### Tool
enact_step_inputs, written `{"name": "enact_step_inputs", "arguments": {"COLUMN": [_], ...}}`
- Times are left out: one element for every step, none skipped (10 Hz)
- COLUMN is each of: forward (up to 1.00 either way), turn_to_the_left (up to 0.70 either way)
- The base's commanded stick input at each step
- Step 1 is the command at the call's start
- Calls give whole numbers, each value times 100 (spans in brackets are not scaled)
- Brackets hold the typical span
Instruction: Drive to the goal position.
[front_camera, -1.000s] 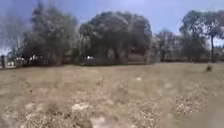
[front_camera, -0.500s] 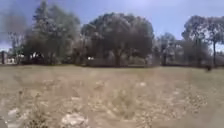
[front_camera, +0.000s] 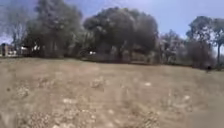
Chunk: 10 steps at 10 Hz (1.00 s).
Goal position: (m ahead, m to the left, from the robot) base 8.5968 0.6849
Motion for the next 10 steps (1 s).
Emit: {"name": "enact_step_inputs", "arguments": {"forward": [70,70,70,70,70,70,70,70,70,70], "turn_to_the_left": [0,0,0,0,0,0,0,0,0,0]}}
